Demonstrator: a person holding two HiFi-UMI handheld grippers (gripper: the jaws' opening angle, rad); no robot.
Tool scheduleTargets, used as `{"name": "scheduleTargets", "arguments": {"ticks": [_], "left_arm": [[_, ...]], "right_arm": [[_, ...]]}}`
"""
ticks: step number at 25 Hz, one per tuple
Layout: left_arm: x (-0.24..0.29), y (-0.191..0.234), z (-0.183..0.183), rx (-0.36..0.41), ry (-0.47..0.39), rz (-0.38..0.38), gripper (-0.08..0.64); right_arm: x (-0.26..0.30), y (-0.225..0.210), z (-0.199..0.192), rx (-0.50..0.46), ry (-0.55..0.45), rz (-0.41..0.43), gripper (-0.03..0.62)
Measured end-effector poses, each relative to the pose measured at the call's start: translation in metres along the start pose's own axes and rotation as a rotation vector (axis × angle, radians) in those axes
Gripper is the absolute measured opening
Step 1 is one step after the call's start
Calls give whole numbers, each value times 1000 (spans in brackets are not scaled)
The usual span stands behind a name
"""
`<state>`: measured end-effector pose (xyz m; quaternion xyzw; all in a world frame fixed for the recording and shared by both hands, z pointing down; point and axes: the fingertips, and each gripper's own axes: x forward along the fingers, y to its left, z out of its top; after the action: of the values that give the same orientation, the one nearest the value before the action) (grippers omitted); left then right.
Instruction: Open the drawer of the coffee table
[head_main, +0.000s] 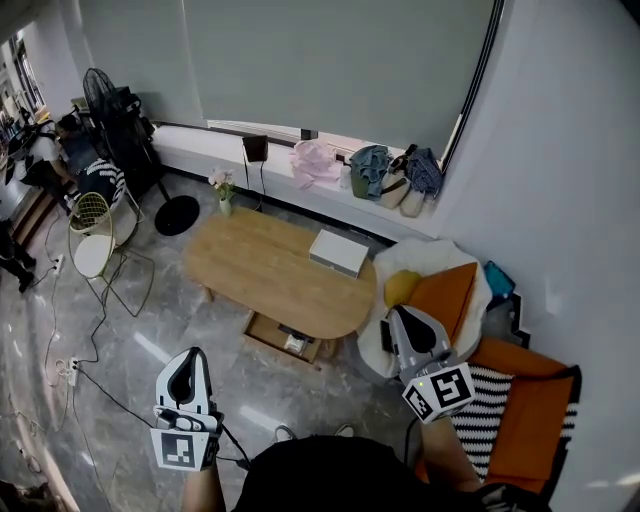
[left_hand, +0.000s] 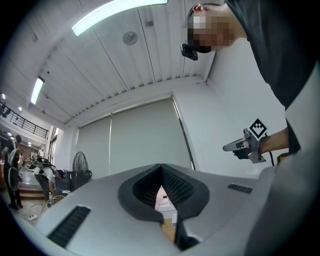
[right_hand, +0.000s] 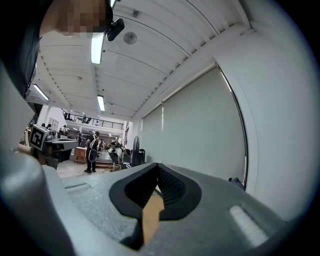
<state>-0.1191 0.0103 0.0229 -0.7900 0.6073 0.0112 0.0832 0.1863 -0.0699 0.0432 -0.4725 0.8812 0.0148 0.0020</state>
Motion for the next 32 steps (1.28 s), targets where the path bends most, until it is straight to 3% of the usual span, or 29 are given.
{"name": "scheduleTargets", "arguments": {"ticks": [18,25,32], "left_arm": [[-16,15,-12,-8,19,11,8],[-14,19,-13,-1,19,21,8],[-10,22,-11,9,1,27,8]], "right_arm": [[16,23,1,-16,-1,26,1],[20,24,3,-55,-24,-28,0],[23,27,3,-52,-31,-27,0]]}}
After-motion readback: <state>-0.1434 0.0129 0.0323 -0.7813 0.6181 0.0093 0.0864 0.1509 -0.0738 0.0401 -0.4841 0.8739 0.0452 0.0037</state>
